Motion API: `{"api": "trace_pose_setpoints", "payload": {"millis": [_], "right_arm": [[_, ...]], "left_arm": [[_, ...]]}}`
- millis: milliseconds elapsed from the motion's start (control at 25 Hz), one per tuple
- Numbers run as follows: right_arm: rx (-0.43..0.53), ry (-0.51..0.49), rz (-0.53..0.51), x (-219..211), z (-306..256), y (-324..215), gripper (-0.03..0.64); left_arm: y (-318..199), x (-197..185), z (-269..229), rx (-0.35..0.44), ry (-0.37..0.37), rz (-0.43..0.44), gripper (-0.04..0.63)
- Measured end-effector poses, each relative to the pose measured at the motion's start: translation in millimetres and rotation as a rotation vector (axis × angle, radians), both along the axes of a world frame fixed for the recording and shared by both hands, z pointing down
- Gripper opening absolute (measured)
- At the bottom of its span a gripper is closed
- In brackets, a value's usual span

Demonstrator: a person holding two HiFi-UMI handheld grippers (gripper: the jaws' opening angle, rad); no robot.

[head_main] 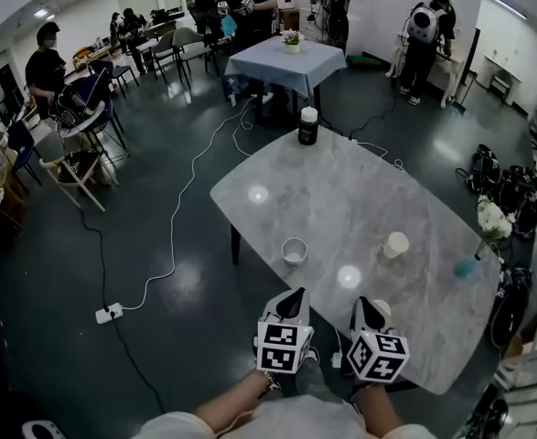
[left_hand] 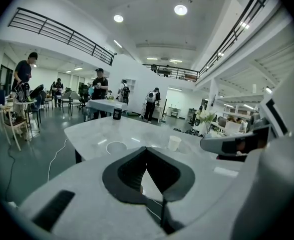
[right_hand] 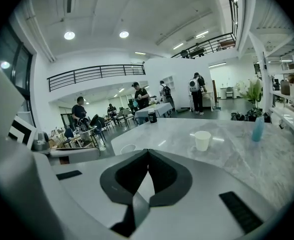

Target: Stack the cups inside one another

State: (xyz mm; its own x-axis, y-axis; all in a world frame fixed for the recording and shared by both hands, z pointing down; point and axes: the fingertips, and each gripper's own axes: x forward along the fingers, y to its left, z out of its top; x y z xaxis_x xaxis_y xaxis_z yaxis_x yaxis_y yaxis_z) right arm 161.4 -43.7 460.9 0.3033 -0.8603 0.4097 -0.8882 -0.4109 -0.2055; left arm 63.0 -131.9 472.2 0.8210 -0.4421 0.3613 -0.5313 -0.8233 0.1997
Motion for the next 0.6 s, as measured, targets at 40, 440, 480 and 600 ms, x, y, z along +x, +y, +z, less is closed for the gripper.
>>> {"api": "trace_pose_setpoints", "payload": {"millis": [40, 440, 480, 600], "right_arm": [[-0.002, -0.002, 0.013, 3.6, 1.1, 4.7, 0.008], [-0.033, -0.04, 0.187, 40.3, 17.9, 70.6, 0.008], [-0.036, -0.044, 0.205, 41.9, 20.0, 78.3, 0.008], [-0.044, -0.06, 0.252, 45.6, 26.7, 98.4, 0.008]], "left_arm": [[2.2, 3.0, 1.2, -0.003, -0.002, 0.008, -0.005], [48.5, 52.5, 18.5, -0.032, -0.038, 0.17, -0.005], [55.0, 55.9, 21.2, -0.036, -0.043, 0.189, -0.005], [72.2, 65.1, 30.6, -0.044, -0.069, 0.242, -0.005]]}}
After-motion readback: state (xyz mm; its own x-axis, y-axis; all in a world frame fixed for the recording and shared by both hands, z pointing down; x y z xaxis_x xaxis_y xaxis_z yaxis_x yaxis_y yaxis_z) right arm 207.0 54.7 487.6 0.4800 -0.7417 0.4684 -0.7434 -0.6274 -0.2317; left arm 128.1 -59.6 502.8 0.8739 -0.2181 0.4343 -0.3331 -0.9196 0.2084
